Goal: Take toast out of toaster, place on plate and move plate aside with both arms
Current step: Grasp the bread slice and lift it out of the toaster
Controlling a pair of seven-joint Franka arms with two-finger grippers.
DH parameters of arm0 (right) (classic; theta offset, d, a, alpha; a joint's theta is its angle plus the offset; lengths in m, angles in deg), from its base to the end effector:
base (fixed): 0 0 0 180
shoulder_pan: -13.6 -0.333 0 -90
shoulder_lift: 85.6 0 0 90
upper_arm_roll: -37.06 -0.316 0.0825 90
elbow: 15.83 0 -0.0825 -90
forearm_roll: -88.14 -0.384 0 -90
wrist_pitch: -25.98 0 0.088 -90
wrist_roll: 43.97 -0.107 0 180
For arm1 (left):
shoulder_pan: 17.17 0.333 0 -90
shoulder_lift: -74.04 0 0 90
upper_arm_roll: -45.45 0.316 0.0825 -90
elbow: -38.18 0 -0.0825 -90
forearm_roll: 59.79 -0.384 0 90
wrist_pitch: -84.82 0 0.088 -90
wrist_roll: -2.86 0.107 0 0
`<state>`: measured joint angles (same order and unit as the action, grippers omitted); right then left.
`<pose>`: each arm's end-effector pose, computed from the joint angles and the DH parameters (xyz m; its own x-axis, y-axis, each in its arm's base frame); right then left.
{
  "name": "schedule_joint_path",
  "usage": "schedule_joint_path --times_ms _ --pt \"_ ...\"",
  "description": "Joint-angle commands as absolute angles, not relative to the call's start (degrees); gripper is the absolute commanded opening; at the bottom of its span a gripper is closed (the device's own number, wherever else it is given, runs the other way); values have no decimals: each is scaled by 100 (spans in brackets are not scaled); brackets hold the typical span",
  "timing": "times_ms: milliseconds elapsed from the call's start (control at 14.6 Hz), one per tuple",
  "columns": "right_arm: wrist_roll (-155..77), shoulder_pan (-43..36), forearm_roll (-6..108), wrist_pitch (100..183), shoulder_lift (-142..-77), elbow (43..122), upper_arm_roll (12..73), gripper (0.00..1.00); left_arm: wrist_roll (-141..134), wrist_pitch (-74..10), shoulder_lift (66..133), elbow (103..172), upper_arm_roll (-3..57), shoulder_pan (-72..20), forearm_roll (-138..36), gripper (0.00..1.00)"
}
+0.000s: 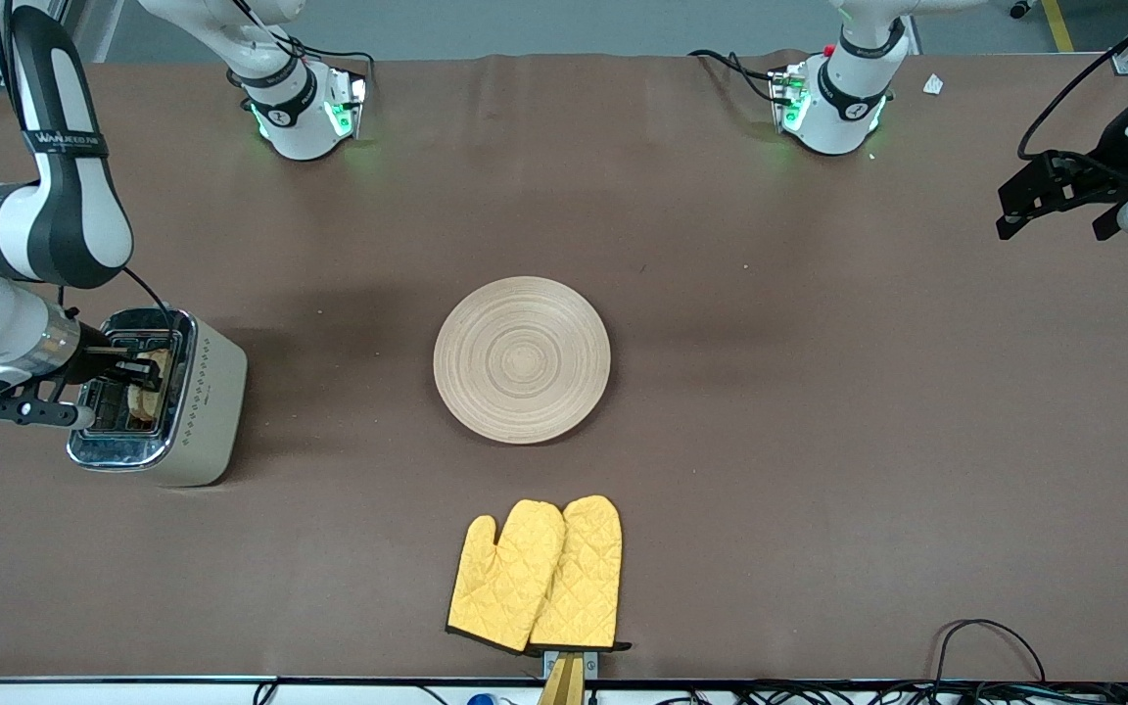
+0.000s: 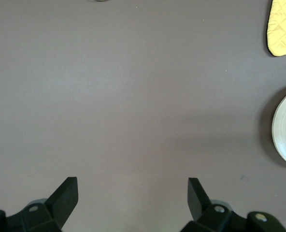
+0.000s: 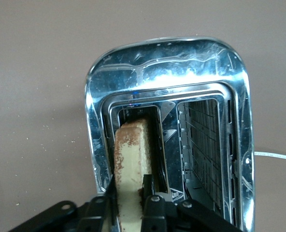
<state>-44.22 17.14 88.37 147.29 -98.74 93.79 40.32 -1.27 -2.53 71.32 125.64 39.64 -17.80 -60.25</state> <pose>0.6009 -0.0704 0.3746 0.9925 -0.1195 -0.0249 -0.1191 -0.9927 0.0164 0.5316 -0.0607 0.6669 0.9981 -0.0399 0.0461 -0.0395 -0.9992 -0.0095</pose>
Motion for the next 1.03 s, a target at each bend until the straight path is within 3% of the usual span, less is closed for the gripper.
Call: schedule_joint_path --times_ms 0,137,480,961 --pt "-4406 1720 8822 14639 -9843 9325 4014 1 -30 -202 7193 12422 3974 -1779 -6075 100" --pt "-4353 1825 8814 14176 -9765 9054 4014 1 -39 -202 7193 12422 3974 -1770 -6075 100" --pt "-4317 1712 8805 12110 -9658 7393 3979 0 -48 -202 7202 12422 3974 -1787 -6075 100" --pt "-4808 948 7831 12397 -9764 7426 3970 0 -39 -202 7290 12414 3974 -1761 -6067 100"
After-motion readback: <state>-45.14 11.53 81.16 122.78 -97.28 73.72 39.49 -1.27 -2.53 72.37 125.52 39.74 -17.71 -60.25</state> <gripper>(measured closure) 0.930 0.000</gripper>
